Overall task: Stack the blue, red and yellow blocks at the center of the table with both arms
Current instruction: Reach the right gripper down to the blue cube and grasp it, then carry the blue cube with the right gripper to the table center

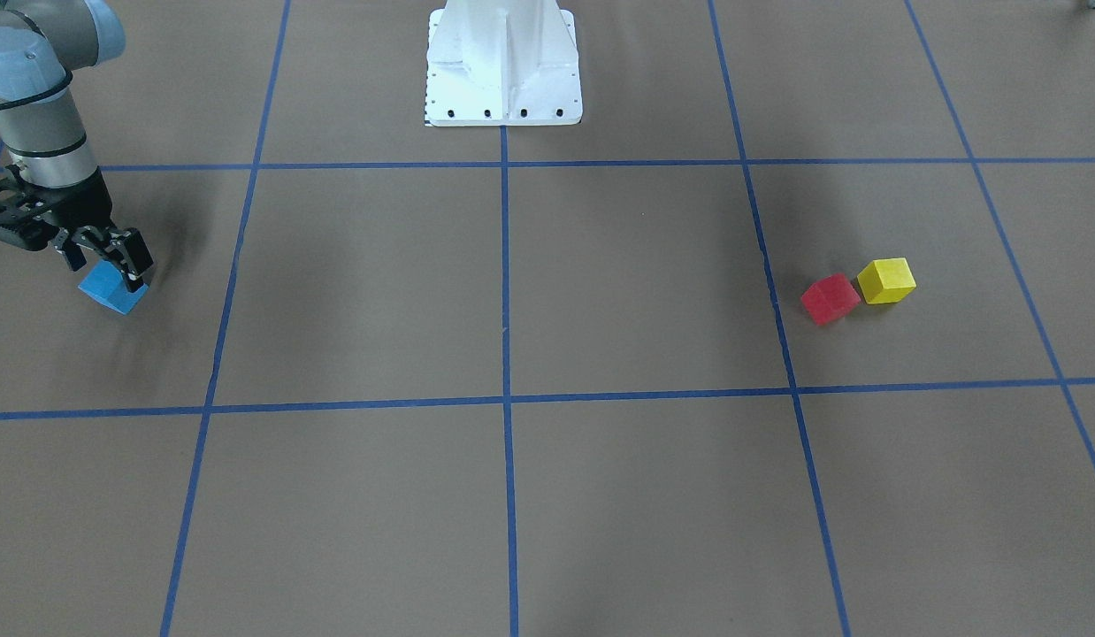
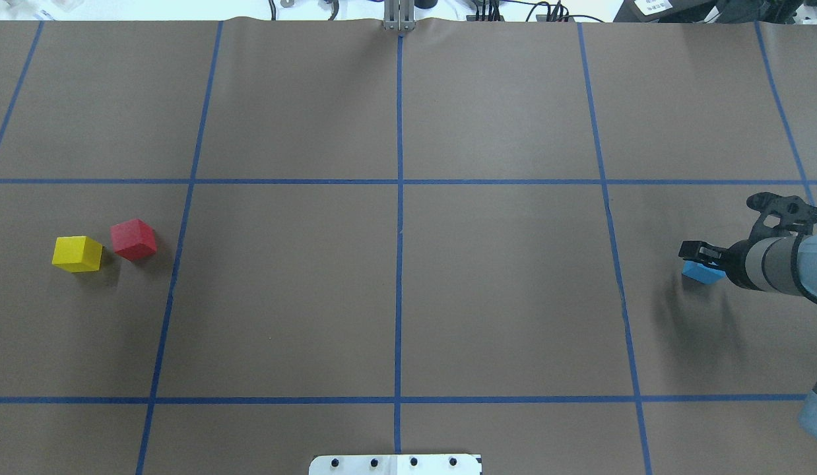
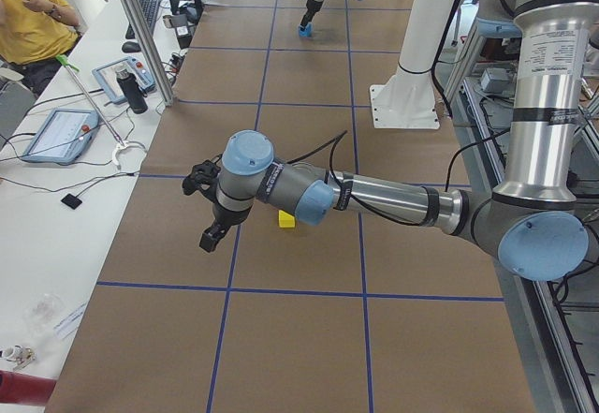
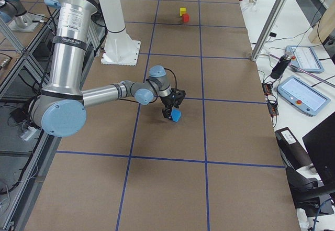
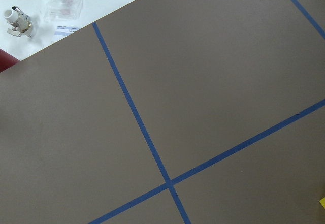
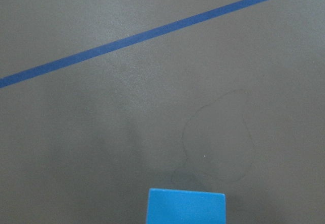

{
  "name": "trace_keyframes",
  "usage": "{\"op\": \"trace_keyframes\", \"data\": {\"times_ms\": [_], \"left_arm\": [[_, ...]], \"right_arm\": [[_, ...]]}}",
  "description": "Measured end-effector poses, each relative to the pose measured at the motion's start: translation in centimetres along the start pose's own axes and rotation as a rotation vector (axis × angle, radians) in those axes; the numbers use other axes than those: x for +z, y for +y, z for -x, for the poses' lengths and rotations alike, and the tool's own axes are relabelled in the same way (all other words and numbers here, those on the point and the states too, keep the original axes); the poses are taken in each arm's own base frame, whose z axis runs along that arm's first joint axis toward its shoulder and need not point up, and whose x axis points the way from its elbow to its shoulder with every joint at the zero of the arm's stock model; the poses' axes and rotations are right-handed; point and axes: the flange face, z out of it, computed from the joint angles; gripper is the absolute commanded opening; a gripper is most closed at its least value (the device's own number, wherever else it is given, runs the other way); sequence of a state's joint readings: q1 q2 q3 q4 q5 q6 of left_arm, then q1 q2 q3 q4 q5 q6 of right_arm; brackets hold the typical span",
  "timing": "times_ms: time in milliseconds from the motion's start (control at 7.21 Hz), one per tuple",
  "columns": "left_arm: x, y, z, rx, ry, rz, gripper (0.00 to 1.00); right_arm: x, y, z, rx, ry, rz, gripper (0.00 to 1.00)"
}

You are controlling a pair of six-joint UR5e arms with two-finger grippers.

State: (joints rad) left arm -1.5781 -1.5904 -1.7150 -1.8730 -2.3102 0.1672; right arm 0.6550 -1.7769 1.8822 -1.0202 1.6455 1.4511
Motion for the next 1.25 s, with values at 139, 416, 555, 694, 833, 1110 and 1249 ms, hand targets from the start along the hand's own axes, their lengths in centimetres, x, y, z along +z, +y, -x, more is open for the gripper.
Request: {"op": "trace_keyframes", "data": {"times_ms": [139, 416, 555, 694, 833, 1110, 1249], "left_arm": [[0.0, 0.0, 0.0, 0.0, 0.0, 0.0, 1.0], [0.1, 0.1, 0.1, -0.002, 0.001, 0.002, 1.0], [0.1, 0.1, 0.1, -0.002, 0.001, 0.002, 1.0], [0.1, 0.2, 0.1, -0.003, 0.002, 0.003, 1.0], [0.1, 0.2, 0.1, -0.004, 0.002, 0.004, 1.0], [0.2, 0.3, 0.2, -0.006, 0.003, 0.006, 1.0], [0.3, 0.3, 0.2, -0.007, 0.004, 0.007, 1.0]], "right_arm": [[0.2, 0.3, 0.1, -0.01, 0.003, -0.001, 0.0], [-0.4, 0.7, 1.0, -0.04, -0.015, -0.009, 0.0], [-1.4, 0.7, 2.2, -0.083, -0.043, -0.006, 0.0], [-2.4, 0.6, 4.2, -0.158, -0.085, -0.006, 0.0], [-3.2, 0.3, 7.2, -0.248, -0.135, -0.016, 0.0], [-3.8, -0.1, 15.4, -0.36, -0.224, -0.04, 0.0], [-4.1, -0.1, 20.4, -0.381, -0.245, -0.042, 0.0]]}}
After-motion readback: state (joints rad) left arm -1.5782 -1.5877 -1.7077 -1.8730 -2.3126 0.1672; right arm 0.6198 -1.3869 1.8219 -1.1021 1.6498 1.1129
